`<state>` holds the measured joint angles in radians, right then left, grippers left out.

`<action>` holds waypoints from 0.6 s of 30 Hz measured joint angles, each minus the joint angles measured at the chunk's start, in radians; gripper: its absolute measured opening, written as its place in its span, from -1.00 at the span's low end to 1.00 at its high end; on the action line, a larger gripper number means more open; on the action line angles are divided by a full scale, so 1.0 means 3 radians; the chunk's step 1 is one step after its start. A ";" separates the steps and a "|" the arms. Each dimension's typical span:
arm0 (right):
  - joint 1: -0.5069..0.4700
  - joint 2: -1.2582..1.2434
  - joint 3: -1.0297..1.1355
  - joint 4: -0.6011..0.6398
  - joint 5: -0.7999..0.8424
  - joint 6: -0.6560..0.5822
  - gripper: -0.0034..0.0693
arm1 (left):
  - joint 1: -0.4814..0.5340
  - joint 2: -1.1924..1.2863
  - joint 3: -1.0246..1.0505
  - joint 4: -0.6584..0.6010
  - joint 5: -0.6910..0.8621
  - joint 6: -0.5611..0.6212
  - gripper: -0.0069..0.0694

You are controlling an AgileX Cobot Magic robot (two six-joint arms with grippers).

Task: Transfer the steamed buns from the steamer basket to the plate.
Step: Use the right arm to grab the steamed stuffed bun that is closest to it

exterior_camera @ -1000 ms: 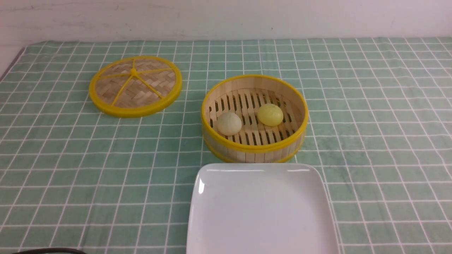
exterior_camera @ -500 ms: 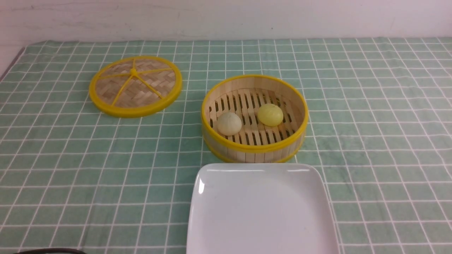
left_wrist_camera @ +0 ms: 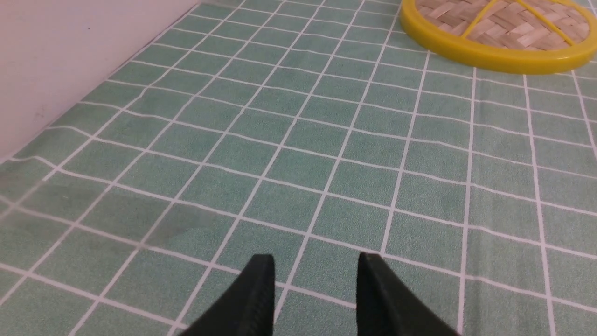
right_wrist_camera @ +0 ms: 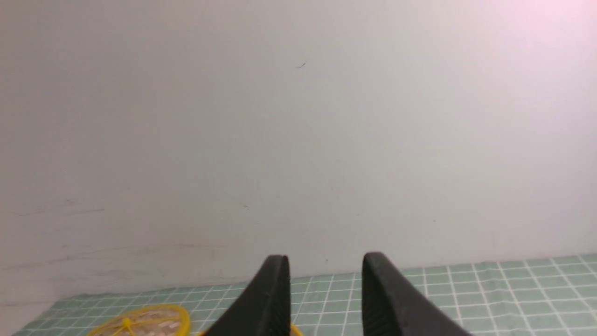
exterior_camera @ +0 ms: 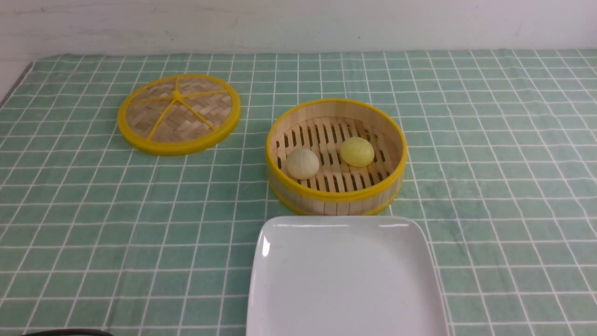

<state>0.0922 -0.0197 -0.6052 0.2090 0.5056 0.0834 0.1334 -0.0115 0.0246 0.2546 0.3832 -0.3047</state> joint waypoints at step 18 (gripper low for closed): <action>0.0000 0.0000 0.0000 0.0112 0.0356 -0.0061 -0.25 | 0.0000 0.0000 0.0004 -0.0004 -0.0078 0.0000 -0.09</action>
<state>0.0922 -0.0197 -0.6052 0.2425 0.6123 0.0650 0.1334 -0.0115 0.0258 0.2535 0.3598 -0.3047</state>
